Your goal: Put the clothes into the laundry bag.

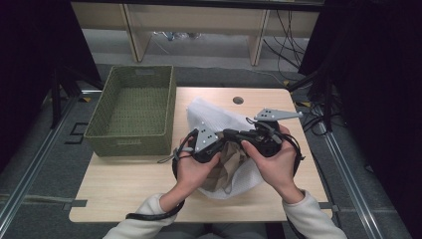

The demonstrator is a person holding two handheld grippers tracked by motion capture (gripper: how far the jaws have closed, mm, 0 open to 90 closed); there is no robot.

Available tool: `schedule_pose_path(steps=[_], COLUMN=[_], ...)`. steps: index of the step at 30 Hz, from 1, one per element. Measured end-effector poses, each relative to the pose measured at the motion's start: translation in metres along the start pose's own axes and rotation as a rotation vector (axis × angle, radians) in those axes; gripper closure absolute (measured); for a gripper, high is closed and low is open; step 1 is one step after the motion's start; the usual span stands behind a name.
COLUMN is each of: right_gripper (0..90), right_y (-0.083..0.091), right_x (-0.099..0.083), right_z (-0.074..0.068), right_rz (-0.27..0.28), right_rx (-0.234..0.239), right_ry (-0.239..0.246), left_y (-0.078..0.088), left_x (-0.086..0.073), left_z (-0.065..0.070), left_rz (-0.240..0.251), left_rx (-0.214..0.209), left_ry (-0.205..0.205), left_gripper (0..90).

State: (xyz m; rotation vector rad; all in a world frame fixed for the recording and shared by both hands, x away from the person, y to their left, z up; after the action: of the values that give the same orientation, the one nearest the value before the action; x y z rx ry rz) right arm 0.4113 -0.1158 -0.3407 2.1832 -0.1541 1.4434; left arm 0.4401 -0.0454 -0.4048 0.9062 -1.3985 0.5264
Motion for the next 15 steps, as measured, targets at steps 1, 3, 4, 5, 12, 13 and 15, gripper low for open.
schedule_pose_path(steps=[1,3,4,5,12,13,15], right_gripper=[90.0,90.0,90.0,90.0,90.0,90.0,90.0], right_y=[0.002,0.006,0.005,0.005,-0.010,-0.010,-0.012], right_x=[0.002,0.003,0.004,0.003,-0.014,-0.017,-0.020], right_z=[0.000,-0.001,-0.001,0.002,0.028,0.029,0.036], right_rz=[0.014,0.013,0.021,0.011,-0.046,-0.057,-0.071], right_rx=[0.001,-0.014,-0.007,-0.013,-0.042,-0.047,-0.067], right_ry=[0.010,0.000,-0.005,-0.006,-0.061,-0.103,-0.093], left_y=[0.001,-0.002,-0.005,-0.009,-0.053,-0.057,-0.059], left_x=[0.003,0.003,0.000,-0.006,-0.064,-0.069,-0.070], left_z=[0.000,-0.001,-0.001,-0.002,-0.008,-0.010,-0.010], left_rz=[0.009,0.015,0.006,-0.009,-0.136,-0.140,-0.133], left_rx=[0.004,0.016,0.026,0.036,0.071,0.079,0.086], left_ry=[0.001,-0.014,-0.026,-0.039,-0.040,-0.041,-0.031], left_gripper=[88.0,88.0,87.9,87.8,86.3,86.0,84.9])
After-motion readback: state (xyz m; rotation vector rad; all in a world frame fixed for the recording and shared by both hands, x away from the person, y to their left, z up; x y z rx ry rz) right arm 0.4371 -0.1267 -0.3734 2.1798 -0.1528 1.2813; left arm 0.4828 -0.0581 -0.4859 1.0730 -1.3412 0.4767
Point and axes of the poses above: each handheld gripper's, and its own axes: y roughly backward along the jaws, x roughly out of its top, z roughly to its right, the point moved 8 cm from there along -y, roughly forward along the jaws, and after that the axes turned 8 degrees about x, right-handed, at the moved point
